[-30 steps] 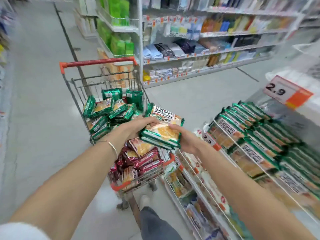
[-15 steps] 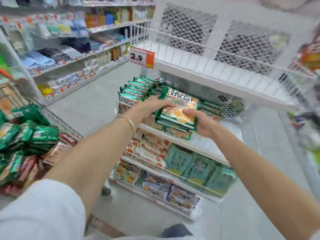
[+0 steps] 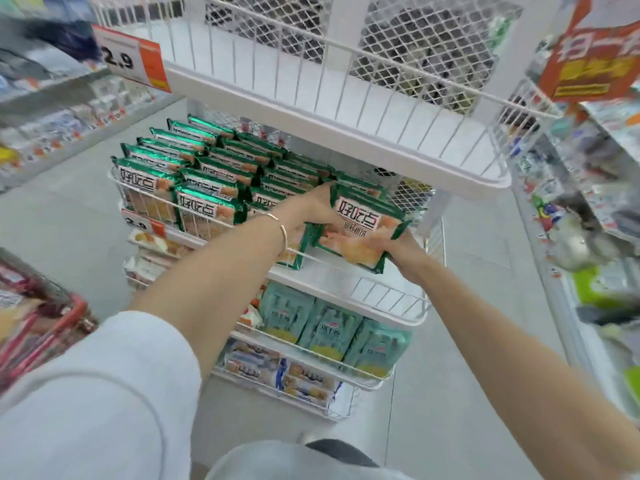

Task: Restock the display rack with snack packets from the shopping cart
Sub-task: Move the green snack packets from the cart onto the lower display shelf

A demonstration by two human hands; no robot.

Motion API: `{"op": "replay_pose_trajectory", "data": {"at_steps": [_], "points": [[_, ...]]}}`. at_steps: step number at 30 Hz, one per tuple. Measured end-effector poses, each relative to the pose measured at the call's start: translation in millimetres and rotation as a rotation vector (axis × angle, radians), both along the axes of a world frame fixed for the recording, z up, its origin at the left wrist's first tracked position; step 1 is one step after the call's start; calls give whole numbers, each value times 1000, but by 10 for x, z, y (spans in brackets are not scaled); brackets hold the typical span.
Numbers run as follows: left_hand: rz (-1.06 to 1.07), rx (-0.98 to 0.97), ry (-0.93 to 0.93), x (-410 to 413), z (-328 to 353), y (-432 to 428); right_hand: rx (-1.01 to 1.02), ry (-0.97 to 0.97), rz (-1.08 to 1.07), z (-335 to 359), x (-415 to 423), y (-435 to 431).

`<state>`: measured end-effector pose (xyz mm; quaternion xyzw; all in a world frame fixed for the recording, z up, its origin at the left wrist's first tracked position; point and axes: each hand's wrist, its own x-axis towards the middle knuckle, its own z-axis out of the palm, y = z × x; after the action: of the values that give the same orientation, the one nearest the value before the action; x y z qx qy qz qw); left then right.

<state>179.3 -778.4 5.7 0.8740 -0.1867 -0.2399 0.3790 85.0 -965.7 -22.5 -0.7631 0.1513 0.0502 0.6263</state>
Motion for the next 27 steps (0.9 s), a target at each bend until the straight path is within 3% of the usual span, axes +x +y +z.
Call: {"op": "replay_pose_trajectory", "data": {"at_steps": [5, 9, 16, 21, 24, 27], "points": [[-27, 456, -365, 84, -475, 73, -101, 195, -72, -487, 137, 21], [-10, 454, -423, 129, -653, 187, -114, 135, -131, -621, 364, 227], [-113, 550, -345, 303, -676, 359, -133, 142, 50, -554, 380, 61], [-152, 624, -418, 279, -754, 299, -220, 228, 15, -656, 450, 36], [-130, 649, -480, 299, -767, 344, -284, 213, 98, -669, 500, 179], [-119, 658, -499, 324, -745, 317, -175, 142, 201, -654, 472, 106]]}}
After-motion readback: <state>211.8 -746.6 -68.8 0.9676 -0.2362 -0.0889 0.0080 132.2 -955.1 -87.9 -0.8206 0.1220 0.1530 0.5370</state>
